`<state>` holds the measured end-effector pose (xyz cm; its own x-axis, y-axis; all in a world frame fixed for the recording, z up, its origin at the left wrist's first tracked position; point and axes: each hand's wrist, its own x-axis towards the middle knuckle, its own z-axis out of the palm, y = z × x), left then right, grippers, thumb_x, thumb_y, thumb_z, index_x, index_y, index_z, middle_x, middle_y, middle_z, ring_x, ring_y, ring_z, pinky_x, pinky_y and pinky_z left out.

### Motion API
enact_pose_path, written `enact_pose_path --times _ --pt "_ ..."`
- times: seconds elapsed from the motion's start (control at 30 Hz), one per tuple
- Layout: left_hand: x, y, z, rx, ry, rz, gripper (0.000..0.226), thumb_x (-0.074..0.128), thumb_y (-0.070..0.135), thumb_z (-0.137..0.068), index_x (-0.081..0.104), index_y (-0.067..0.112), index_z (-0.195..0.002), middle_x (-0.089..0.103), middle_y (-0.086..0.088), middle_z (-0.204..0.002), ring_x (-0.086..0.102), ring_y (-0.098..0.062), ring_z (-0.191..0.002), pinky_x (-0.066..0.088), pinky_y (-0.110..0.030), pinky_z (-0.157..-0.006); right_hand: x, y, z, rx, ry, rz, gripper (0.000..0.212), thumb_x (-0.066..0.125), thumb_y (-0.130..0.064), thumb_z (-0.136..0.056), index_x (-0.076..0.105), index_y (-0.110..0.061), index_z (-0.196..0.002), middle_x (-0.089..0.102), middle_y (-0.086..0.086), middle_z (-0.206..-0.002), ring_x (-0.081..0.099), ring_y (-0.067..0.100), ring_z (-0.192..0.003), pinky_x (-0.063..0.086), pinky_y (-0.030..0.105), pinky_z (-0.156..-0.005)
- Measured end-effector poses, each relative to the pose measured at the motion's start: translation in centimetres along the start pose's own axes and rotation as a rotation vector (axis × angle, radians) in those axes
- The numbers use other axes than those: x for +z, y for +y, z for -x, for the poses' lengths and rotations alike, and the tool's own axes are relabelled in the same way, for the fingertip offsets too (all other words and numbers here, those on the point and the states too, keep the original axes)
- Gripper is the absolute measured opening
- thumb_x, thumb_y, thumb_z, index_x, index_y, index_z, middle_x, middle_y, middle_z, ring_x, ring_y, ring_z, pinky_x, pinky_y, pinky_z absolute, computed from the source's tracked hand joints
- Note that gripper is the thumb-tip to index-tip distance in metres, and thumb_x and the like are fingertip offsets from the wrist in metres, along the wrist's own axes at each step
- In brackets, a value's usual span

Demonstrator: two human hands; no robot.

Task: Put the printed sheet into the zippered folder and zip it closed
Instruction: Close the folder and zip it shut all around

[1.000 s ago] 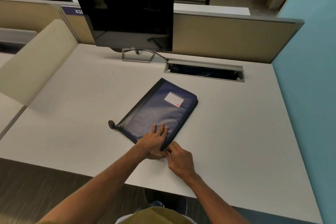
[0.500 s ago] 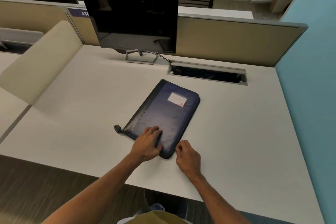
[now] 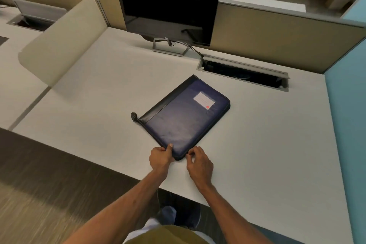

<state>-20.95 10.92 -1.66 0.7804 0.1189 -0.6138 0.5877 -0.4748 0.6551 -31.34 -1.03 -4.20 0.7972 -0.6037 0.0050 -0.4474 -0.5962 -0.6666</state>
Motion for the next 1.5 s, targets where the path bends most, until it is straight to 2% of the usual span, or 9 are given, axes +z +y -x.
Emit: enact_pose_path --times 0.17,0.33,0.53,0.7,0.87,1.03,1.2,1.43,1.5 --pt "-0.2 -0.4 -0.6 -0.015 -0.069 0.034 0.039 0.088 0.039 -0.084 0.066 0.011 -0.07 0.078 -0.011 -0.069 0.079 -0.033 -0.075 0.065 -0.05 -0.083 0.0 -0.3 0.1 -0.004 0.001 -0.007 0.009 0.071 -0.027 -0.094 0.062 -0.029 -0.096 0.068 -0.012 -0.095 0.067 0.011 -0.08 0.058 0.031 -0.066" --pt "-0.5 -1.0 -1.5 0.002 -0.088 0.075 0.038 0.09 0.04 -0.082 0.066 0.012 -0.085 0.08 -0.013 -0.088 0.079 -0.033 -0.082 0.066 -0.052 -0.084 0.1 -0.6 0.6 -0.067 -0.038 0.021 0.007 0.069 -0.027 -0.097 0.062 -0.027 -0.097 0.067 -0.01 -0.096 0.066 0.011 -0.079 0.059 0.03 -0.066" --pt "-1.4 -0.6 -1.1 0.038 -0.15 0.127 0.033 0.089 0.03 -0.088 0.062 0.01 -0.088 0.079 -0.019 -0.095 0.081 -0.029 -0.076 0.067 -0.046 -0.082 1.0 -1.3 1.5 -0.086 -0.05 0.003 0.005 0.068 -0.03 -0.099 0.063 -0.028 -0.098 0.067 -0.012 -0.096 0.066 0.009 -0.076 0.057 0.026 -0.063" --pt "-1.8 -0.4 -1.3 0.033 -0.182 0.176 0.03 0.085 0.024 -0.092 0.06 0.007 -0.094 0.077 -0.019 -0.098 0.081 -0.028 -0.076 0.064 -0.031 -0.067 -0.2 -1.1 0.1 -0.092 0.024 0.101 0.008 0.067 -0.03 -0.097 0.059 -0.028 -0.096 0.064 -0.011 -0.098 0.066 0.017 -0.074 0.057 0.035 -0.057" --pt "-2.0 -0.3 -1.7 0.027 -0.218 0.199 0.029 0.084 0.024 -0.092 0.06 0.007 -0.094 0.077 -0.017 -0.098 0.081 -0.031 -0.082 0.067 -0.036 -0.076 -1.1 -0.9 -1.6 -0.093 0.078 0.16 0.01 0.069 -0.028 -0.096 0.058 -0.027 -0.095 0.063 -0.009 -0.098 0.066 0.021 -0.07 0.054 0.038 -0.052" --pt "-2.2 -0.7 -2.2 0.008 -0.26 0.248 0.029 0.084 0.02 -0.093 0.057 0.007 -0.094 0.075 -0.017 -0.093 0.081 -0.034 -0.083 0.065 -0.048 -0.091 -2.7 -0.1 -4.6 0.102 0.218 0.111 0.013 0.075 -0.021 -0.09 0.062 -0.024 -0.089 0.066 -0.006 -0.096 0.067 0.029 -0.069 0.045 0.032 -0.053" --pt "-2.5 -0.8 -2.1 -0.003 -0.289 0.269 0.03 0.084 0.02 -0.093 0.057 0.006 -0.095 0.074 -0.014 -0.09 0.082 -0.032 -0.083 0.065 -0.047 -0.092 -4.2 1.2 -8.0 0.147 0.24 0.142 0.011 0.075 -0.019 -0.092 0.064 -0.022 -0.091 0.066 -0.002 -0.099 0.067 0.034 -0.069 0.038 0.031 -0.056" --pt "-4.6 -0.8 -2.2 -0.025 -0.298 0.214 0.028 0.084 0.019 -0.093 0.06 0.004 -0.094 0.075 -0.013 -0.085 0.081 -0.032 -0.082 0.067 -0.032 -0.073 -6.5 3.8 -13.0 0.288 0.325 0.134 0.007 0.069 -0.016 -0.097 0.063 -0.018 -0.094 0.066 0.005 -0.101 0.067 0.037 -0.079 0.037 0.034 -0.063" --pt "-5.5 -0.4 -2.2 -0.033 -0.303 0.159 0.028 0.084 0.019 -0.092 0.062 0.003 -0.092 0.078 -0.014 -0.083 0.081 -0.03 -0.08 0.067 -0.035 -0.074 -7.2 4.4 -14.4 0.339 0.332 0.126 0.006 0.067 -0.014 -0.098 0.063 -0.017 -0.095 0.066 0.007 -0.104 0.067 0.039 -0.085 0.036 0.034 -0.066"
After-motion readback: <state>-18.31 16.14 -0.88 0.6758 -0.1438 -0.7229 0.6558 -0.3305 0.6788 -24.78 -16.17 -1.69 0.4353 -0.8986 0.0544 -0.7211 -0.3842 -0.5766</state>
